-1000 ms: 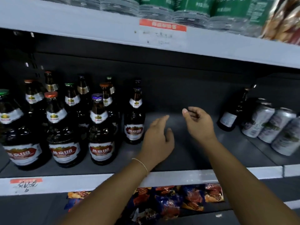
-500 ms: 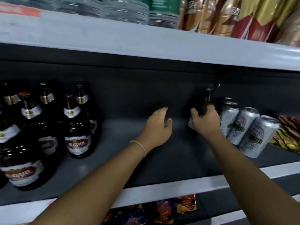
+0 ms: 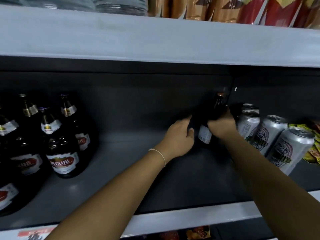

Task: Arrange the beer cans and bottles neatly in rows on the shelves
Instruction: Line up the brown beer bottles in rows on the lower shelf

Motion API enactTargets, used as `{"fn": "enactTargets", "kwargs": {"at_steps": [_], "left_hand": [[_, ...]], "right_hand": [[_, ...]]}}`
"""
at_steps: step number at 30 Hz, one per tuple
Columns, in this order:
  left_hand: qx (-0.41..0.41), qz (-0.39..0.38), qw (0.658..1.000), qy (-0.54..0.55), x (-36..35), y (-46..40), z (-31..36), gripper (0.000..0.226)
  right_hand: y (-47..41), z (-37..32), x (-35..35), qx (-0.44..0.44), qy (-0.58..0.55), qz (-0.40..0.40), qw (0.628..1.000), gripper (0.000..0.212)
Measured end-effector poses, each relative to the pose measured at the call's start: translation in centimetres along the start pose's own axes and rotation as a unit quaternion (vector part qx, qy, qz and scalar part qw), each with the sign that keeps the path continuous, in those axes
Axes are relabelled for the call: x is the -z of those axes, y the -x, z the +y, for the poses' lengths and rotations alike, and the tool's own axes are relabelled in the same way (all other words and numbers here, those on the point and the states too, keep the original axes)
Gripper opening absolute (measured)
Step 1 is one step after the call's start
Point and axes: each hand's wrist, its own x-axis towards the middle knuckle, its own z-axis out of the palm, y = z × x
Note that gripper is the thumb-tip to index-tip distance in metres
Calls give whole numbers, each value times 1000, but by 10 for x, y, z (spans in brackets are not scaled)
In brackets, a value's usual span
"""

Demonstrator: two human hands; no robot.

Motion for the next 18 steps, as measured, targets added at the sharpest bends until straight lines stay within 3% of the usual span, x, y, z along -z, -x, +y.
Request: {"fn": "enactTargets", "kwargs": {"at_steps": [13, 18], "left_hand": [[27, -5, 1000, -6, -15, 3, -21, 56], [31, 3, 999, -8, -12, 11, -25, 61]], "right_hand": [[-11, 11, -16, 3, -30, 53, 998, 53], [7, 0, -19, 31, -63, 74, 995, 46]]}}
